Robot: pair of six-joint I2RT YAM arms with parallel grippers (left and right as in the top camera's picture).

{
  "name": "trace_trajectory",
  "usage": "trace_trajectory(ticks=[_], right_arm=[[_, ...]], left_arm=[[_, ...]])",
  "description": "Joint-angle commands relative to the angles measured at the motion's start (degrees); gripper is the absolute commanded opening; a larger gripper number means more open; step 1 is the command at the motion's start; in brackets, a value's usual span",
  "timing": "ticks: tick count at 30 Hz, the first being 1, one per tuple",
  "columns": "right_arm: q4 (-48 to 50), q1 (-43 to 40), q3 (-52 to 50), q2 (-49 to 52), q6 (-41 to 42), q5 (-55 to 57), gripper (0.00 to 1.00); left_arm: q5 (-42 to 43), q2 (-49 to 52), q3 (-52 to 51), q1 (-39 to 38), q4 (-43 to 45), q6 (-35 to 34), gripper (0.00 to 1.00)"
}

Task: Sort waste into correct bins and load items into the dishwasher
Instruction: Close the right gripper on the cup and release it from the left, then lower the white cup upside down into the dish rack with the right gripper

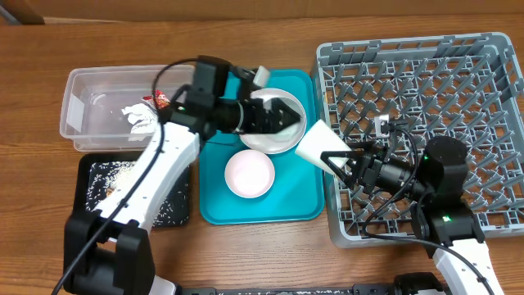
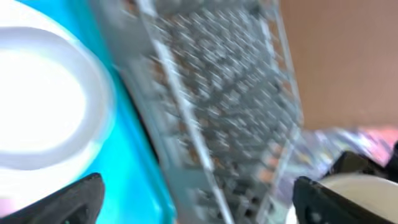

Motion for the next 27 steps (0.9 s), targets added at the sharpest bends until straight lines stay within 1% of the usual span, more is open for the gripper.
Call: trace_trajectory(ticks=[1, 3, 5, 10, 11, 14, 20, 23, 27], right_arm=[[-4.3, 0.0, 0.8, 0.4, -4.4, 18.9, 0.55], [-6.9, 0.0, 0.8, 1.1, -4.4, 28.1, 0.55], [-8.3, 0.0, 0.8, 1.9, -4.4, 31.7, 0.55], [-10.0, 0.0, 1.1, 2.5, -4.4, 31.8, 0.54], [-11.9, 0.0, 2.1, 2.5, -4.4, 31.9, 0.53], [-21.0, 0.0, 8.3, 2.5, -6.7, 33.4, 0.53], [-41.4, 0.0, 20.7, 2.5, -10.4, 40.0, 0.53], [-48.6, 0.0, 23.2, 2.5, -10.4, 42.6, 0.53], [-55.5, 0.0, 23.1, 3.0, -10.3, 42.8, 0.53]], left_arm=[[-7.3, -0.2, 0.8, 1.0, -0.5, -0.8, 1.00], [-8.3, -0.2, 0.8, 1.0, -0.5, -0.8, 1.00], [-10.3, -0.2, 0.8, 1.0, -0.5, -0.8, 1.00], [-13.4, -0.2, 0.8, 1.0, -0.5, -0.8, 1.00], [-13.3, -0.2, 0.8, 1.0, -0.5, -0.8, 1.00], [-13.3, -0.2, 0.8, 1.0, -0.5, -0.8, 1.00], [-13.3, -0.2, 0.8, 1.0, -0.5, -0.8, 1.00], [-13.3, -0.2, 0.8, 1.0, -0.5, -0.8, 1.00], [-13.3, -0.2, 0.8, 1.0, -0.5, -0.8, 1.00]])
